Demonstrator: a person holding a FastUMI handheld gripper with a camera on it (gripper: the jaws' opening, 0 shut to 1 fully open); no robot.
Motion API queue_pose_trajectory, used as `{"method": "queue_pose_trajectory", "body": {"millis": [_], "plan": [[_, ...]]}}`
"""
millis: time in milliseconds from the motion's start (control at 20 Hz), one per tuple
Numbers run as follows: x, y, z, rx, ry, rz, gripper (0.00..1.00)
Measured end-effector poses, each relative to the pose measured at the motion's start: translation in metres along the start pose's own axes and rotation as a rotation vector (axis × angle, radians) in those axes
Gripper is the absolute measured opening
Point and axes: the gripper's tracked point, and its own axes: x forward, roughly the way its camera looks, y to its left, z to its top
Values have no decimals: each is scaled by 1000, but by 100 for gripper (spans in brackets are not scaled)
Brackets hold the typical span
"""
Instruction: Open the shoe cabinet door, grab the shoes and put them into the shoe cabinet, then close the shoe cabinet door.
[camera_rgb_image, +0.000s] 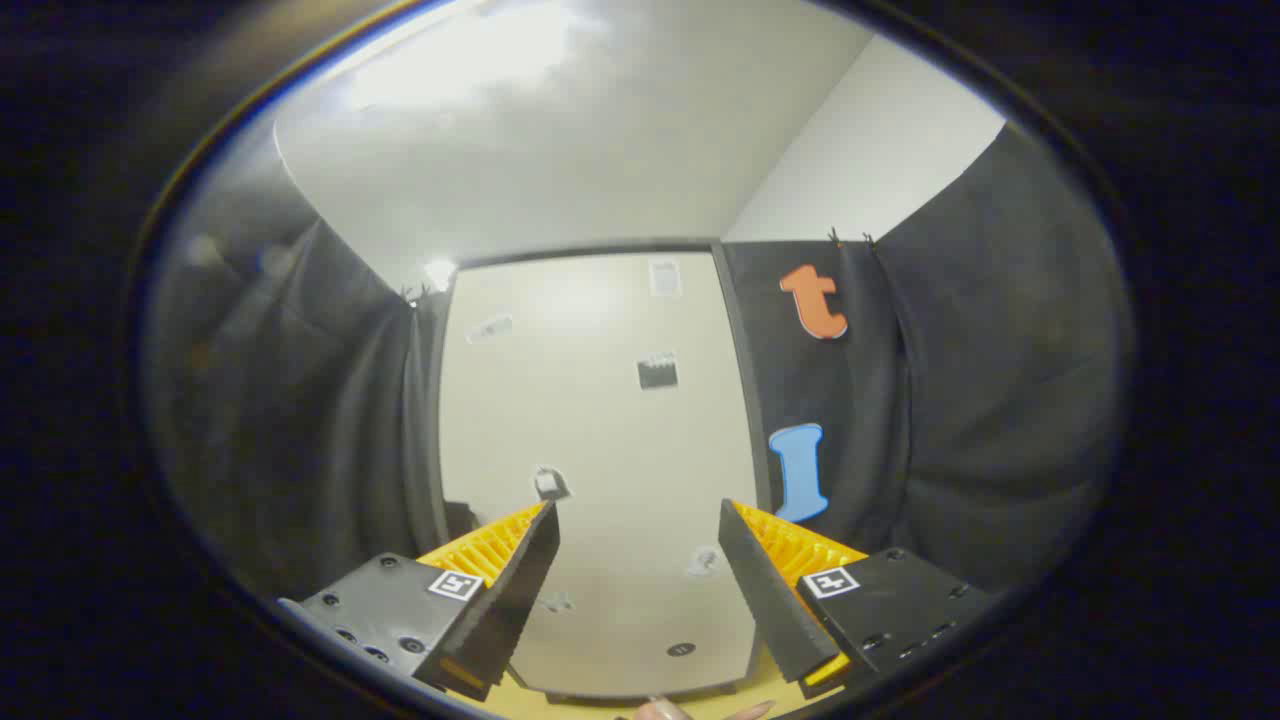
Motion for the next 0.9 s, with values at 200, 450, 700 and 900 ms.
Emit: {"method": "queue_pose_trajectory", "body": {"millis": [200,450,700,900], "plan": [[-6,11,-6,15,43,-27,99],[-7,13,-26,-58,147,-10,98],[-11,21,-25,-66,151,30,97],[-16,23,-22,-77,142,39,97]]}}
